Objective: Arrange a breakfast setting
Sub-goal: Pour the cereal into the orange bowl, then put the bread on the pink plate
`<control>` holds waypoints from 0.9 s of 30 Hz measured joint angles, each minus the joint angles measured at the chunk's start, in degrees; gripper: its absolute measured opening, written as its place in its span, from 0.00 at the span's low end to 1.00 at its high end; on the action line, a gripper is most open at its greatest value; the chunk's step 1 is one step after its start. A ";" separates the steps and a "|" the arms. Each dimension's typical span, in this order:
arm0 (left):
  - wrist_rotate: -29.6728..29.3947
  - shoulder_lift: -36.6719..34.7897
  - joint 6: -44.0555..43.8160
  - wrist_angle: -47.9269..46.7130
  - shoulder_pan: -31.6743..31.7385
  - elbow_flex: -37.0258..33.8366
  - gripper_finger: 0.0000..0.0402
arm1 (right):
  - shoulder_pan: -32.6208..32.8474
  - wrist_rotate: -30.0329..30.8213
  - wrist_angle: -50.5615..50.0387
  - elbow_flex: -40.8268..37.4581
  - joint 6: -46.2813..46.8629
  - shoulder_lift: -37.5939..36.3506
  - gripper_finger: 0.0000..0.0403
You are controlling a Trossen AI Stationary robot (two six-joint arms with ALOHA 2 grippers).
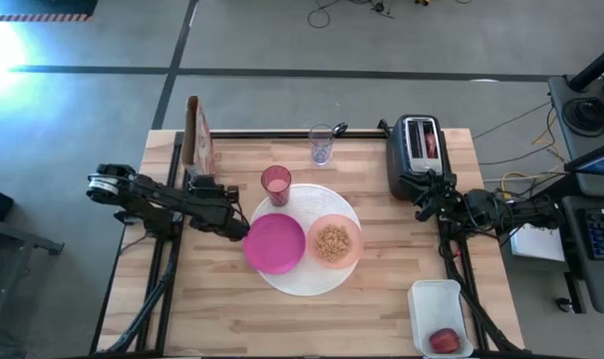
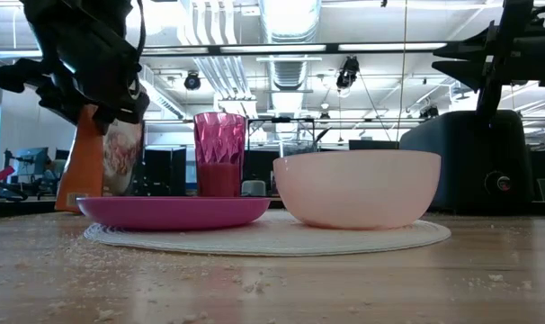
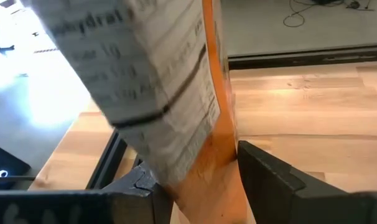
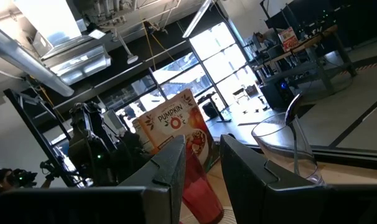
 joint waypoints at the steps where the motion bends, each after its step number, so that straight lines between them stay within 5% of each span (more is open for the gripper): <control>1: 0.30 -0.05 -0.14 -0.02 -0.13 -0.04 0.37 | 0.00 0.00 -0.01 0.02 0.00 0.00 0.23; 16: 7.88 -0.27 -0.44 -0.01 -2.51 1.02 0.61 | 0.02 0.00 -0.01 0.00 0.00 0.00 0.23; 27: 15.79 -1.11 1.76 0.01 -7.35 7.90 0.63 | 0.00 0.00 0.00 0.02 0.00 0.00 0.23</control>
